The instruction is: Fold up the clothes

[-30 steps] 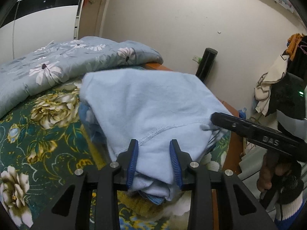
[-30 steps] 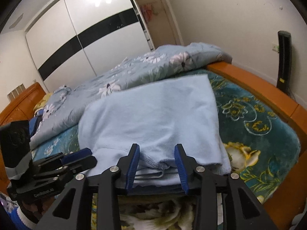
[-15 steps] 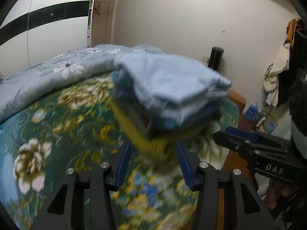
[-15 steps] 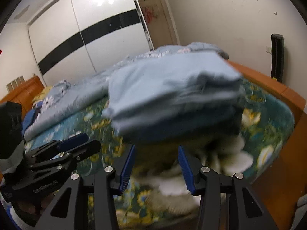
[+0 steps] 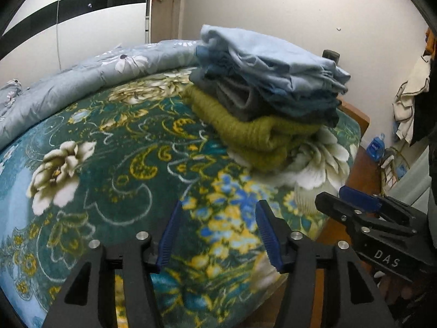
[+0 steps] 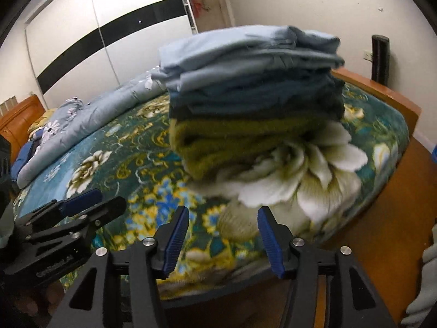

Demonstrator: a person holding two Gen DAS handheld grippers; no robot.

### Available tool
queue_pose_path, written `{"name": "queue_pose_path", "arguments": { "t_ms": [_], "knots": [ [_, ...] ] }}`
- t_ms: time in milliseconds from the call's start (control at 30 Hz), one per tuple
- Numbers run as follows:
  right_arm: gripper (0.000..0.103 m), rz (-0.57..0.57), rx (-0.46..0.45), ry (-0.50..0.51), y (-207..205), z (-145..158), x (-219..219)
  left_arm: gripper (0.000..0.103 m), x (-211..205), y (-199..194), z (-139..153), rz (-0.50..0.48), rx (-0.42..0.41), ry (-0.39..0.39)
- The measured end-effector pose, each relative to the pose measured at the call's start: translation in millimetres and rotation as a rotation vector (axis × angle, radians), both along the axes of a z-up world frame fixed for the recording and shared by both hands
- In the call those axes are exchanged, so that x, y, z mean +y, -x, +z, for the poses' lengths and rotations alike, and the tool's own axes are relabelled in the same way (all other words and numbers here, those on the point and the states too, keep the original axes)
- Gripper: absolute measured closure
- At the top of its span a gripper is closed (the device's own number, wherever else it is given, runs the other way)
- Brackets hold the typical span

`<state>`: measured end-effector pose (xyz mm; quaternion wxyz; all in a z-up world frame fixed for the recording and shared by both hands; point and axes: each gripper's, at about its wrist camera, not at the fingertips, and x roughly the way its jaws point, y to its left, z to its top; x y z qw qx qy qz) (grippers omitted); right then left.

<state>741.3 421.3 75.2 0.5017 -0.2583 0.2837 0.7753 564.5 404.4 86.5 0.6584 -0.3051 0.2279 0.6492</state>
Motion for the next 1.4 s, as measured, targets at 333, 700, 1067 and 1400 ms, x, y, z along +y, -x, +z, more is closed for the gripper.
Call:
{"name": "queue_pose_path", "arguments": {
  "t_ms": [333,700,1067,1400],
  "knots": [
    [0.016,-0.053,0.004,-0.01,-6.7,-8.6,-10.2,0.024,-9.3,-2.7,-4.1,0.009,0.02,-0.012],
    [0.0,-0.095,0.004,-0.017,-14.2,-9.0,-9.3,0.015,-12.2,4.8,-0.8,0.021,0.01,-0.017],
    [0.0,-0.094,-0.051,-0.054,-10.6,-6.9,-18.2,0.014,-19.3,17.0,0.4,0.1,0.096,-0.047],
    [0.0,-0.072,-0.067,-0.064,-4.5,-7.7,-22.0,0.014,-20.8,21.0,-6.2,0.123,0.111,-0.033]
  ]
}}
